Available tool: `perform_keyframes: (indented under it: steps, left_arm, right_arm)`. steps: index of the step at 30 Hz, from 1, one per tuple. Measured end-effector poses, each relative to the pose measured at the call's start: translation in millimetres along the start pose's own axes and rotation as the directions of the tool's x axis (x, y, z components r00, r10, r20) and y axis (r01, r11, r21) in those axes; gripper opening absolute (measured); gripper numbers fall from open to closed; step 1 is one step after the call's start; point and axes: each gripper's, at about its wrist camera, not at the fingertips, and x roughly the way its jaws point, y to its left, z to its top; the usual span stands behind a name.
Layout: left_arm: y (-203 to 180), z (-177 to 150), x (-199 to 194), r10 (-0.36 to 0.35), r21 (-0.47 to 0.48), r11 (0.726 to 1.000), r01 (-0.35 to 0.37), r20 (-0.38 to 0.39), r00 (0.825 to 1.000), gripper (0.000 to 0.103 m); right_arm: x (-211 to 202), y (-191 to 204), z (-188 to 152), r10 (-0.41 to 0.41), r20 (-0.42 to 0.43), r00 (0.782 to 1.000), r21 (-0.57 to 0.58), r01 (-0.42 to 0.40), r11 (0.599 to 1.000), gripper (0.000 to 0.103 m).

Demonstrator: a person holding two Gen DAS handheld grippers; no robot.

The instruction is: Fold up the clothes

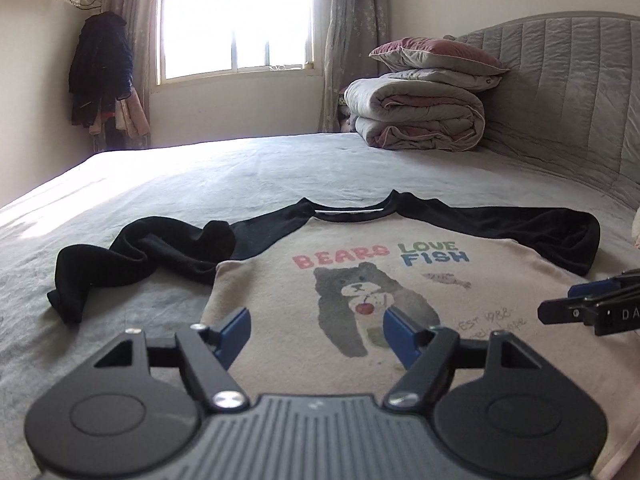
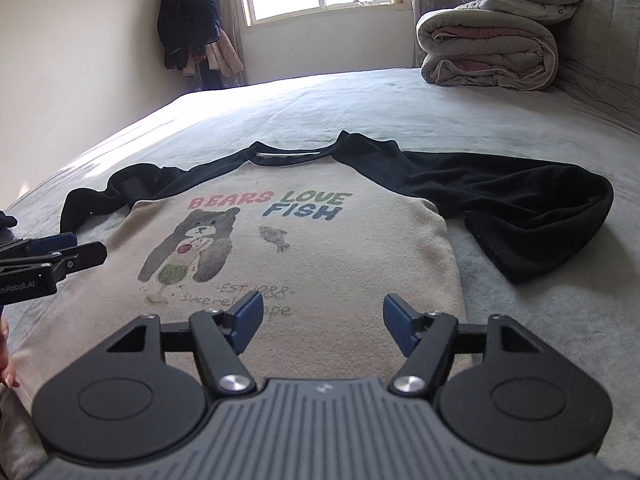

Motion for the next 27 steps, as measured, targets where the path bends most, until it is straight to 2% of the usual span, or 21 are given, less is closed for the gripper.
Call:
perform_keyframes:
  steps: [2,4,8,10,12,16,20,27]
  left_arm:
    - [-3.4,-5.5,10.8,0.022,0.051,0.999,-0.019,-0.044,0.999,0.079]
    - [0.7,-10.6,18.5,0.038,0.056,0.998,-0.032,-0.104,0.994,0.079]
    - [20.3,-19.2,19.5,0.029,-0.013,0.999,-0.031,-0.152,0.988,0.091]
    - [30.5,-23.2,17.2,-0.005,-0.063,0.998,-0.005,-0.158,0.987,0.091]
    - [33.5,-26.4,13.2,-0.017,-0.068,0.998,0.007,-0.154,0.988,0.091]
    - [34.0,-30.3,7.2,-0.015,-0.055,0.998,0.006,-0.154,0.988,0.094]
    - [42.1,-32.4,6.5,-0.025,-0.091,0.996,0.008,-0.184,0.983,0.099]
    - [46.3,-35.3,1.3,-0.044,-0.098,0.995,0.025,-0.190,0.981,0.099]
  right_arm:
    - [7.8,-0.6,-5.5,-0.012,-0.019,1.000,-0.024,0.012,1.000,0.076]
    - [9.6,-1.8,-13.4,-0.023,-0.016,1.000,-0.065,0.022,0.998,0.080]
    - [2.0,-3.5,-19.6,-0.020,-0.024,1.000,-0.103,0.017,0.995,0.090]
    - [-2.1,-6.7,-22.9,-0.017,-0.025,1.000,-0.106,0.014,0.994,0.092]
    - [-5.8,-9.4,-25.5,-0.014,-0.026,1.000,-0.109,0.011,0.994,0.093]
    - [-13.3,-14.1,-30.5,-0.009,-0.029,1.000,-0.118,0.006,0.993,0.093]
    - [-21.6,-18.6,-35.1,0.005,-0.032,0.999,-0.124,-0.009,0.992,0.093]
    - [-35.4,-22.5,-42.8,0.011,-0.034,0.999,-0.156,-0.016,0.988,0.093]
